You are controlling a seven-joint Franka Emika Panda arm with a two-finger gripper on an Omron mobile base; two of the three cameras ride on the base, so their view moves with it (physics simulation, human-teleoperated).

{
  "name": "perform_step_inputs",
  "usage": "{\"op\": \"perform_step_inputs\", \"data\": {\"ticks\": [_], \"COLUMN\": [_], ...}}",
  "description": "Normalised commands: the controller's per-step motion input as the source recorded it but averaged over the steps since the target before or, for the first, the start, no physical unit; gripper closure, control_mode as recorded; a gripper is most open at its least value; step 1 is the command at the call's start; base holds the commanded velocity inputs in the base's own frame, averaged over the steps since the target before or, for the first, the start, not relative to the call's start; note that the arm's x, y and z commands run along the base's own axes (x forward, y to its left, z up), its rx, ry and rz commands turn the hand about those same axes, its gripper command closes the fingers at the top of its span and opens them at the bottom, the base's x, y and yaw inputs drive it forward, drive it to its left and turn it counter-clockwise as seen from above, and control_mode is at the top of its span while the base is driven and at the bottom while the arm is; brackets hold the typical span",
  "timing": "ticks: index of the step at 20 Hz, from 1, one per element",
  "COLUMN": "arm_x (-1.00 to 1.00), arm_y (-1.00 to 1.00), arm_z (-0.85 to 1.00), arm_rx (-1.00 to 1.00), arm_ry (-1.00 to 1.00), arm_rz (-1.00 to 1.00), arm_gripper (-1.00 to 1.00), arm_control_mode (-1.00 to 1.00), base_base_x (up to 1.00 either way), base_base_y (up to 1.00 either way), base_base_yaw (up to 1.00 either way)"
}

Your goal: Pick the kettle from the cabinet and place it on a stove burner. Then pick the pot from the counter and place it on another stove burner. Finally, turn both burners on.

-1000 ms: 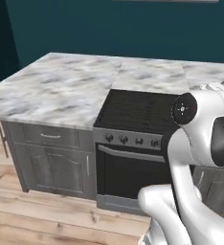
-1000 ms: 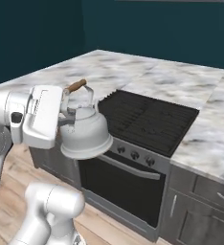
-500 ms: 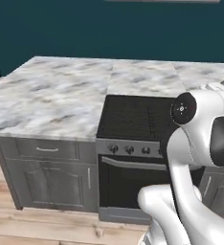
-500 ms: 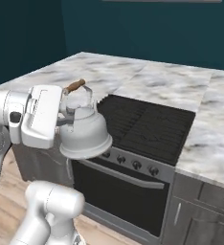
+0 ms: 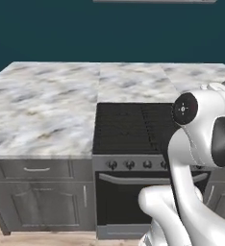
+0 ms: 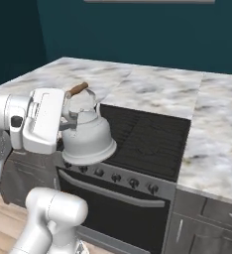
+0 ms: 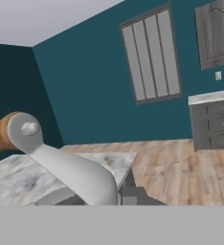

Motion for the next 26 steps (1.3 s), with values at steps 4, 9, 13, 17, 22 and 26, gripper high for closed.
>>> {"op": "perform_step_inputs", "data": {"ticks": [4,9,13,17,22,26], "arm_x": [0.00,0.00,0.00,0.00,0.00,0.00], "arm_y": [0.00,0.00,0.00,0.00,0.00,0.00], "arm_z": [0.00,0.00,0.00,0.00,0.00,0.00], "arm_rx": [0.00,0.00,0.00,0.00,0.00,0.00], "arm_ry": [0.00,0.00,0.00,0.00,0.00,0.00], "arm_rz": [0.00,0.00,0.00,0.00,0.00,0.00], "arm_gripper": [1.00,1.00,1.00,1.00,1.00,1.00], "arm_control_mode": [1.00,1.00,1.00,1.00,1.00,1.00], "base_base_x": [0.48,0.44,0.41,0.41,0.40,0.40], "base_base_y": [0.32,0.31,0.25,0.24,0.24,0.34], "base_base_yaw": [-0.23,-0.22,-0.22,-0.21,-0.20,-0.13]}}
